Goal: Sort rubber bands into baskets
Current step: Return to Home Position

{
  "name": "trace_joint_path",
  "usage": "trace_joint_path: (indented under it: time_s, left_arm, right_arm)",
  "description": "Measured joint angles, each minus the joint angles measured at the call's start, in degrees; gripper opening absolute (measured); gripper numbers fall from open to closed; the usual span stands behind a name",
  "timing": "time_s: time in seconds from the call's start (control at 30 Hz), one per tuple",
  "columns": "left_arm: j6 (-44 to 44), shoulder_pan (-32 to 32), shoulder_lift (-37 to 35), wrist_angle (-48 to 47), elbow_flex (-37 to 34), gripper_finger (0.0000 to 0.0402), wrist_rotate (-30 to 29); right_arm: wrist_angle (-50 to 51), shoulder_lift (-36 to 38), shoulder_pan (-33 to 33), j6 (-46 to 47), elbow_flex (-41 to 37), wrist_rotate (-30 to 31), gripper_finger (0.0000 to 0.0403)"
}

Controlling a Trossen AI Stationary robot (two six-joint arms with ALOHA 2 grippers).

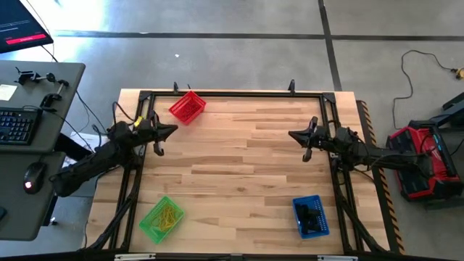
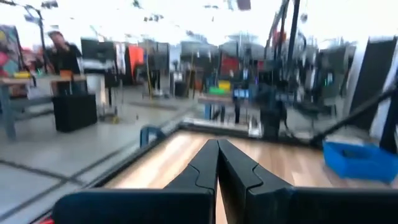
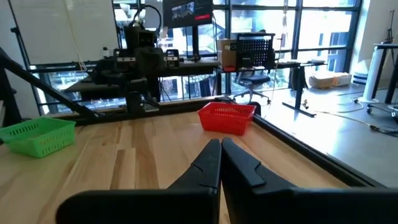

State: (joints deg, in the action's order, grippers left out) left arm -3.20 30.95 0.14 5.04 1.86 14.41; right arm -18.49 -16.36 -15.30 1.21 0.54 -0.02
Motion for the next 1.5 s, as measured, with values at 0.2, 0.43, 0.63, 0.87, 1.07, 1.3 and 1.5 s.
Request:
trace_joint_path:
  time_s: [0.2,0.43,0.63,0.87,1.07,1.3,1.5]
  left_arm:
    - [1.2,-6.6,0.5,3.7,-1.1,0.0,-9.8]
    - [4.8,-17.2,0.0,1.0,-1.2,0.0,-21.2]
    - [8.5,-25.5,0.0,-0.8,-1.1,0.0,-28.5]
    - [6.8,-27.0,0.7,-3.6,-1.1,0.0,-20.9]
    - [6.2,-24.1,0.1,-3.9,-1.1,0.0,-18.5]
    - [5.3,-21.6,1.1,-4.7,-1.1,0.0,-15.0]
    - [4.9,-21.2,2.8,-4.6,-1.1,0.0,-15.1]
  right_arm:
    - [-1.2,0.0,1.4,0.3,0.0,0.4,0.0]
    - [-1.8,0.0,3.3,-1.1,0.0,4.3,0.0]
    - [-0.1,0.0,3.4,-0.7,0.0,6.1,0.0]
    - [5.6,0.0,3.3,-1.2,0.0,9.9,0.0]
    - [9.7,1.8,3.3,0.6,0.0,7.5,0.0]
    - [14.4,5.5,3.3,2.9,0.0,5.5,0.0]
    - [16.2,5.8,3.3,4.3,0.0,8.8,0.0]
